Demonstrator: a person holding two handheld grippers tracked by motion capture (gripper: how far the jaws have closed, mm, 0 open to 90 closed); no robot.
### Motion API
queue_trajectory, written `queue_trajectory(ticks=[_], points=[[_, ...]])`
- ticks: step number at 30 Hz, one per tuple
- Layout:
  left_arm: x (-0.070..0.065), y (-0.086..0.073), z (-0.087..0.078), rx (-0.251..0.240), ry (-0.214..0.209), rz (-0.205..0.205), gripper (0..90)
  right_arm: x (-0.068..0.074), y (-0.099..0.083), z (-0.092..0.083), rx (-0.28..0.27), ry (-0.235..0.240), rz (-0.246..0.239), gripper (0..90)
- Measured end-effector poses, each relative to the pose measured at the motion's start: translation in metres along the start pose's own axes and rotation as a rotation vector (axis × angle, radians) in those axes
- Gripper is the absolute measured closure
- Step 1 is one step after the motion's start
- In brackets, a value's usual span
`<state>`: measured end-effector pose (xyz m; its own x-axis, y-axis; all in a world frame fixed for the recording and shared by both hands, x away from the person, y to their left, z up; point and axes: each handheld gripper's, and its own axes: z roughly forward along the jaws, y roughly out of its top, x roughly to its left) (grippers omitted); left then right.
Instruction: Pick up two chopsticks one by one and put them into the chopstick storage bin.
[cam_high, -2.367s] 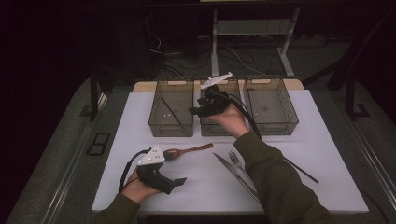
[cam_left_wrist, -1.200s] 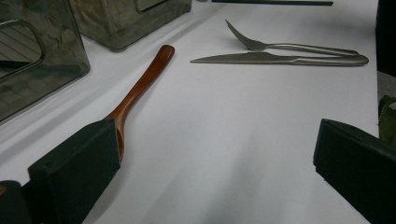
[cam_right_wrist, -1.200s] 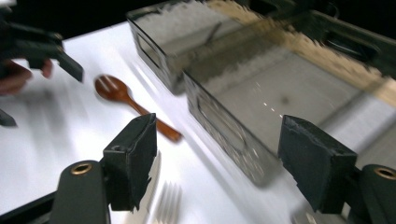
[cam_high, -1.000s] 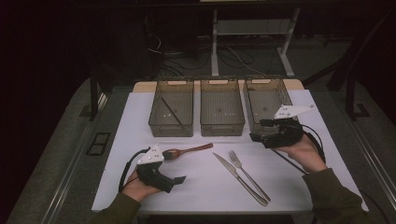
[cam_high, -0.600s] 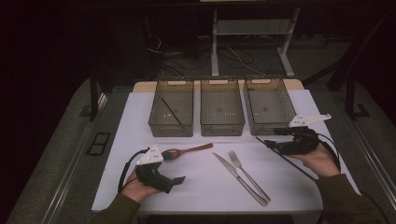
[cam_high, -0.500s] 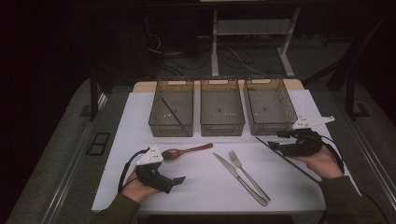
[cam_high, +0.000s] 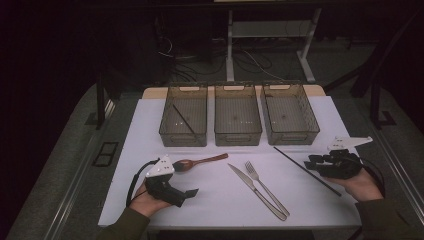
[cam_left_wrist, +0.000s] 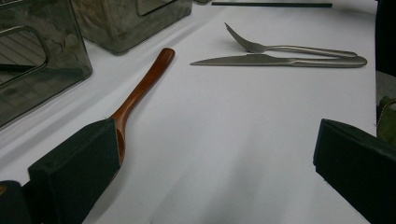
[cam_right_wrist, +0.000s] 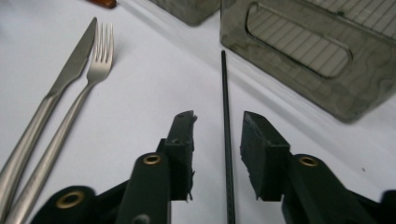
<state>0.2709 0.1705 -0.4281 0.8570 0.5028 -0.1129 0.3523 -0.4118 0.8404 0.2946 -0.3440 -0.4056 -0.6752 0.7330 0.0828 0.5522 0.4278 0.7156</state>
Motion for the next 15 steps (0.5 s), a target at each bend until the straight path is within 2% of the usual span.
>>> queue_trajectory(ticks=[4,8,11,15], points=[[0.000,0.000,0.000,-0.003,0.001,-0.001,0.0,-0.001,-0.010,-0.004,0.018,-0.024,0.007,67.9],[0.000,0.000,0.000,0.001,0.001,0.002,0.0,-0.003,-0.021,-0.005,0.052,-0.021,0.016,68.4],[-0.001,0.000,0.000,-0.002,0.002,0.002,0.0,-0.005,-0.028,-0.004,0.072,-0.019,0.042,68.9],[0.000,0.000,0.000,0.002,0.001,0.007,0.0,-0.006,-0.037,-0.001,0.106,-0.027,0.044,71.1]])
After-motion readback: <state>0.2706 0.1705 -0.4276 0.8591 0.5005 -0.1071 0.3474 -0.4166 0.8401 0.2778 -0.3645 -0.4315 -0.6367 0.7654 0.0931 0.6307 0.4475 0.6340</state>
